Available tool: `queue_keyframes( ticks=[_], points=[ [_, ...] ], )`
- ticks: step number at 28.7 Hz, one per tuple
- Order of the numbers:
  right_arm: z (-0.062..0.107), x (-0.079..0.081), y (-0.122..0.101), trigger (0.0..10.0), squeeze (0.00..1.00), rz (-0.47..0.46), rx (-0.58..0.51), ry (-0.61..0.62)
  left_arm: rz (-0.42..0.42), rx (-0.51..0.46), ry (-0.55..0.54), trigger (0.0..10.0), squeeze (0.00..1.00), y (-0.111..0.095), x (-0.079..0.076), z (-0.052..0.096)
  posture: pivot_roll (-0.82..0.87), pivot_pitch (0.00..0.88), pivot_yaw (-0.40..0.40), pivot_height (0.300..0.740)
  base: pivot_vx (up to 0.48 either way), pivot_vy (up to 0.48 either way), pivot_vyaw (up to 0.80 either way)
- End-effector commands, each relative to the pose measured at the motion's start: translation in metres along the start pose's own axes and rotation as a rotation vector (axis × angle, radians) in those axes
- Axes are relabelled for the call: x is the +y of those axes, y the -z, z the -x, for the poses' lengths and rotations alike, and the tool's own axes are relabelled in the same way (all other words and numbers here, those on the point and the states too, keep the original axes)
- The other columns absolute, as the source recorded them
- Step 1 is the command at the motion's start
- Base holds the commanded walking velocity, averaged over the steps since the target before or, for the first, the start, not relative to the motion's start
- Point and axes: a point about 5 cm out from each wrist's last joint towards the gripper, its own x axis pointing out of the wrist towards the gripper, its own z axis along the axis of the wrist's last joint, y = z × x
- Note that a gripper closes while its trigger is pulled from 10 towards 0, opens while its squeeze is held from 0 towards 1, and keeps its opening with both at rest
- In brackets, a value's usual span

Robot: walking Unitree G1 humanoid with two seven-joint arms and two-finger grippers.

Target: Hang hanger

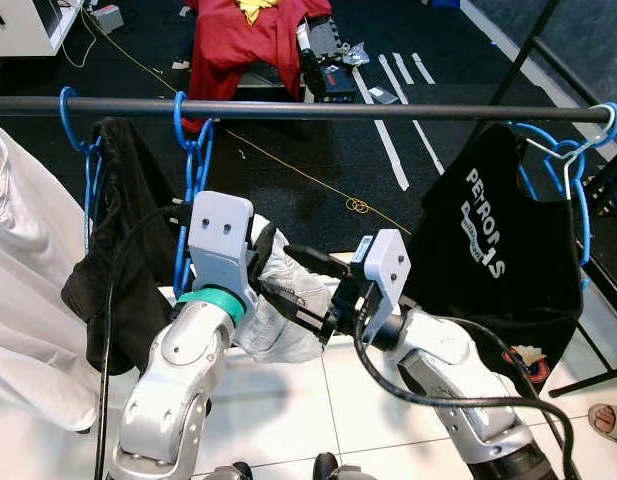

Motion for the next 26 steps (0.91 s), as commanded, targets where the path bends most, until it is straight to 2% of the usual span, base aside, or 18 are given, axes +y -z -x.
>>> queue_keyframes(
  ticks=[1,2,4,5,6,7,13,15,16,18,20,21,23,24,26],
  points=[
    [0.019,-0.039,-0.020,10.0,0.00,-0.016,-0.076,0.211,0.013,0.060,0.099,0.0,0.00,0.014,-0.014,0.011,-0.05,0.180,0.022,0.740,0.000,0.000,0.00],
    [0.019,-0.039,-0.020,10.0,0.00,-0.016,-0.076,0.211,0.013,0.060,0.099,0.0,0.00,0.014,-0.014,0.011,-0.05,0.180,0.022,0.740,0.000,0.000,0.00],
    [0.010,-0.023,-0.015,10.0,0.00,-0.092,-0.063,0.061,0.007,0.059,0.100,0.0,0.00,0.014,-0.015,0.010,-0.05,0.179,0.019,0.740,0.000,0.000,0.00],
    [0.010,-0.023,-0.015,10.0,0.00,-0.092,-0.063,0.061,0.007,0.059,0.100,0.0,0.00,0.014,-0.015,0.010,-0.05,0.179,0.019,0.740,0.000,0.000,0.00],
    [0.009,-0.012,-0.007,10.0,0.00,-0.099,-0.012,-0.059,0.002,0.057,0.096,0.0,0.00,0.014,-0.015,0.010,-0.04,0.180,0.013,0.740,0.000,0.000,0.00],
    [0.011,-0.009,-0.005,10.0,0.00,-0.085,0.008,-0.094,0.001,0.056,0.092,0.0,0.00,0.014,-0.015,0.010,-0.04,0.181,0.007,0.740,0.000,0.000,0.00],
    [0.014,-0.008,-0.009,10.0,0.00,-0.066,0.019,-0.134,0.001,0.059,0.084,0.0,0.00,0.014,-0.014,0.011,-0.04,0.181,0.004,0.740,0.000,0.000,0.00],
    [0.023,-0.008,-0.025,10.0,0.00,-0.053,0.017,-0.187,-0.005,0.066,0.070,0.0,0.00,0.016,-0.012,0.012,-0.04,0.178,0.003,0.740,0.000,0.000,0.00],
    [0.023,-0.008,-0.025,10.0,0.00,-0.053,0.017,-0.187,-0.005,0.066,0.070,0.0,0.00,0.016,-0.012,0.012,-0.04,0.178,0.003,0.740,0.000,0.000,0.00],
    [0.038,-0.003,-0.035,10.0,0.00,-0.019,0.074,-0.282,-0.014,0.070,0.055,0.0,0.00,0.017,-0.009,0.010,-0.05,0.177,0.006,0.740,0.000,0.000,0.00],
    [0.038,-0.003,-0.035,10.0,0.00,-0.019,0.074,-0.282,-0.014,0.070,0.055,0.0,0.00,0.017,-0.009,0.010,-0.05,0.177,0.006,0.740,0.000,0.000,0.00],
    [0.047,0.001,-0.033,10.0,0.00,-0.005,0.129,-0.332,-0.023,0.071,0.051,0.0,0.00,0.017,-0.007,0.008,-0.05,0.177,0.006,0.740,0.000,0.000,0.00],
    [0.061,0.000,-0.019,10.0,0.00,0.127,0.285,-0.363,-0.083,0.071,0.066,0.0,0.00,0.017,-0.005,0.007,-0.06,0.176,0.011,0.740,0.000,0.000,0.00],
    [0.061,0.000,-0.019,10.0,0.00,0.127,0.285,-0.363,-0.083,0.071,0.066,0.0,0.00,0.017,-0.005,0.007,-0.06,0.176,0.011,0.740,0.000,0.000,0.00],
    [0.066,-0.009,-0.013,10.0,0.00,0.261,0.368,-0.327,-0.124,0.077,0.080,0.0,0.00,0.019,-0.002,0.007,-0.07,0.175,0.016,0.740,0.000,0.000,0.00]
  ],
)
